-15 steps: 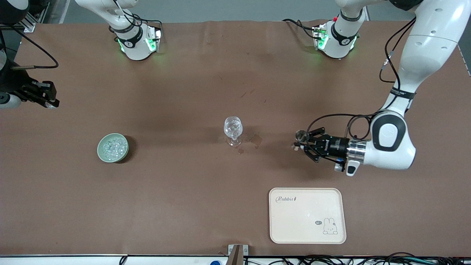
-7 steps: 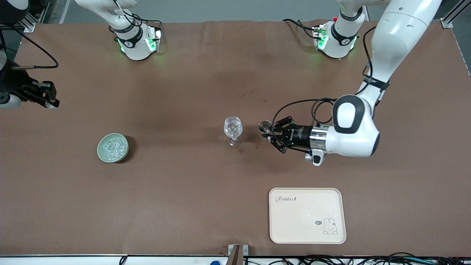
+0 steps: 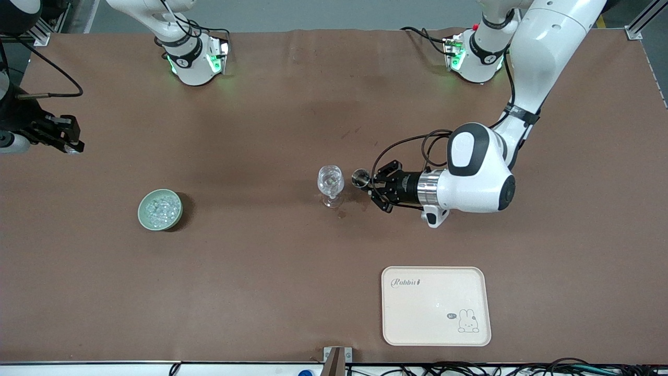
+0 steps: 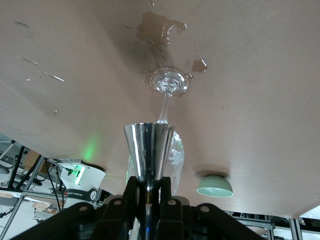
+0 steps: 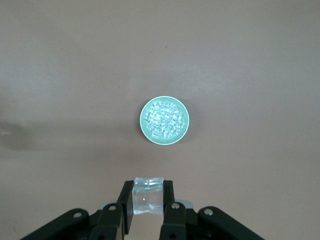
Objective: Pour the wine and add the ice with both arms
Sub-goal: 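Carry the jigger with the left gripper over the wine glass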
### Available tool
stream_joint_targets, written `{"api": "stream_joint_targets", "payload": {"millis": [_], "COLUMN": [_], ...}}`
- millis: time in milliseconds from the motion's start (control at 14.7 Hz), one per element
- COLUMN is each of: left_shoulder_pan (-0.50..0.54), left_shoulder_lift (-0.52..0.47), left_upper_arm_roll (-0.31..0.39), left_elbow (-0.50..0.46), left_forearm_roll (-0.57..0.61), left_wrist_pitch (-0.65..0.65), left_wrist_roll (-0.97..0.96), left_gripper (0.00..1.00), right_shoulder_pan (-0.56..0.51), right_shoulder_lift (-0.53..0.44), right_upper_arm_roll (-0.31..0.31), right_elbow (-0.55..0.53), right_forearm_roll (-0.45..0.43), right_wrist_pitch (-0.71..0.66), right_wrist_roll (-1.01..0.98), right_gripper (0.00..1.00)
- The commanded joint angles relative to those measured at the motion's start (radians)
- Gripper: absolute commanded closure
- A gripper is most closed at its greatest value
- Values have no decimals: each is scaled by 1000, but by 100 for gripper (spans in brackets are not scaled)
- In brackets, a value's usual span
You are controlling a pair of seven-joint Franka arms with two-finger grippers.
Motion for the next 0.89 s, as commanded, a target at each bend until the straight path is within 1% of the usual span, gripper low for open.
{"api": "stream_joint_targets", "payload": {"millis": [0,137,341,478,683,819], "left_shoulder_pan": [-26,-26,-35,-37,-81,-101], "left_shoulder_lift": [-59,-82,-84,-84,-81,-76], "left_upper_arm_roll": [7,7,5,4,5,5], "left_elbow": [-23,-23,-12,-12,-12,-12], "left_forearm_roll": [15,32,108,122,138,203], "left_wrist_pitch": [7,7,9,15,49,78], "left_wrist_roll": [-63,-87,-140,-143,-170,-219], "left_gripper": [100,100,100,100,100,100], "right_shoulder_pan": [3,3,3,3,3,3], "right_shoulder_lift": [-17,-17,-14,-14,-14,-14], "right_upper_arm_roll": [-1,-1,-1,-1,-1,-1], "right_elbow": [-22,-14,1,2,6,6], "right_forearm_roll": [13,13,13,13,13,13], "right_wrist_pitch": [14,12,7,7,6,6], "right_wrist_roll": [-7,-7,-5,-5,-5,-5], "right_gripper": [96,96,96,96,96,96]}}
